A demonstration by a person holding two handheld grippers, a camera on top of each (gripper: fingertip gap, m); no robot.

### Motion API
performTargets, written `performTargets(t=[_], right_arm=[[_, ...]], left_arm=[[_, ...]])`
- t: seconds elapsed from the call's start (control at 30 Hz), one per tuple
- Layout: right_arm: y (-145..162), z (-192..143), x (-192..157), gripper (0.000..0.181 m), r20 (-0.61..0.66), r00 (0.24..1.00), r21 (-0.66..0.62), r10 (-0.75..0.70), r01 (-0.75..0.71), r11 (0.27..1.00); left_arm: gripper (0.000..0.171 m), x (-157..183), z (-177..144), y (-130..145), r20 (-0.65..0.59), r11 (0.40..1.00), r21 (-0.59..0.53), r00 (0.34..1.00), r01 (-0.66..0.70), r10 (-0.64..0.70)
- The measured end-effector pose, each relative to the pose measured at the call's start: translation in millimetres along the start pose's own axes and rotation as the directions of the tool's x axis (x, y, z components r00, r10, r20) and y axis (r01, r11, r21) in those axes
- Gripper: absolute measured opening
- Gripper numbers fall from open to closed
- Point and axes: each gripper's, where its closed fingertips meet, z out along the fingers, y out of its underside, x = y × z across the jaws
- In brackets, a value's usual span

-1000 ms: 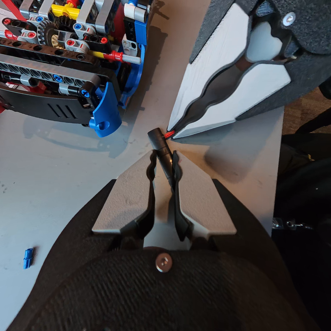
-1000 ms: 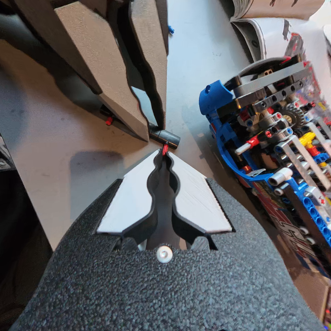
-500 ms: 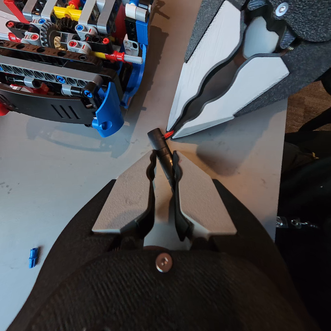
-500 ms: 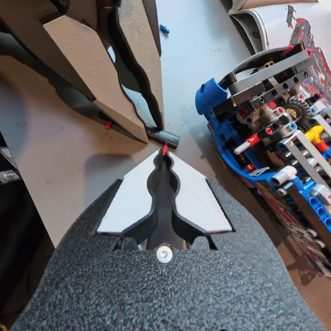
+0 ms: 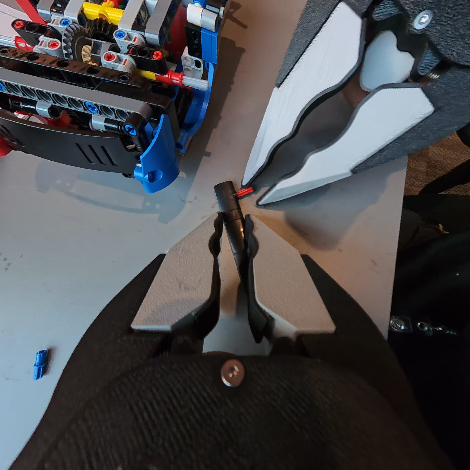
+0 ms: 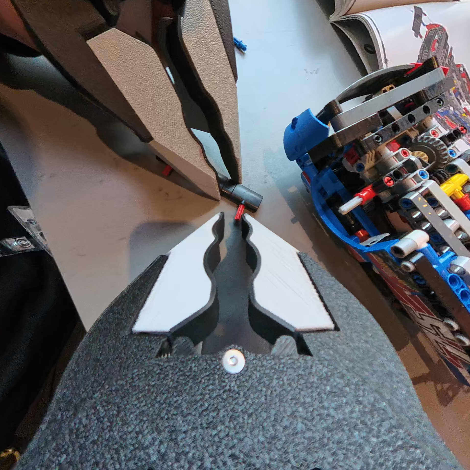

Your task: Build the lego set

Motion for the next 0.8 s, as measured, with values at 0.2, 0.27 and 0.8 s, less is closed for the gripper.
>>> performTargets(t=[0.2,0.27,0.8], right_arm=[[6.6,-15.1,-0.3,0.039,0.049,0.989,0.046,-0.14,0.138,0.989],[5.4,-17.5,-8.4,0.043,0.103,0.975,0.07,-0.196,0.19,0.979],[1.8,-11.5,-30.4,0.028,0.357,0.866,0.151,-0.351,0.317,0.936]], left_arm=[[0.015,14.7,-2.7,2.9,-0.129,0.996,0.002,0.988,-0.086,0.085],[0.015,21.1,-4.7,5.1,-0.175,0.991,0.004,0.976,-0.134,0.133],[0.015,33.6,-7.4,8.4,-0.281,0.968,0.023,0.927,-0.251,0.247]])
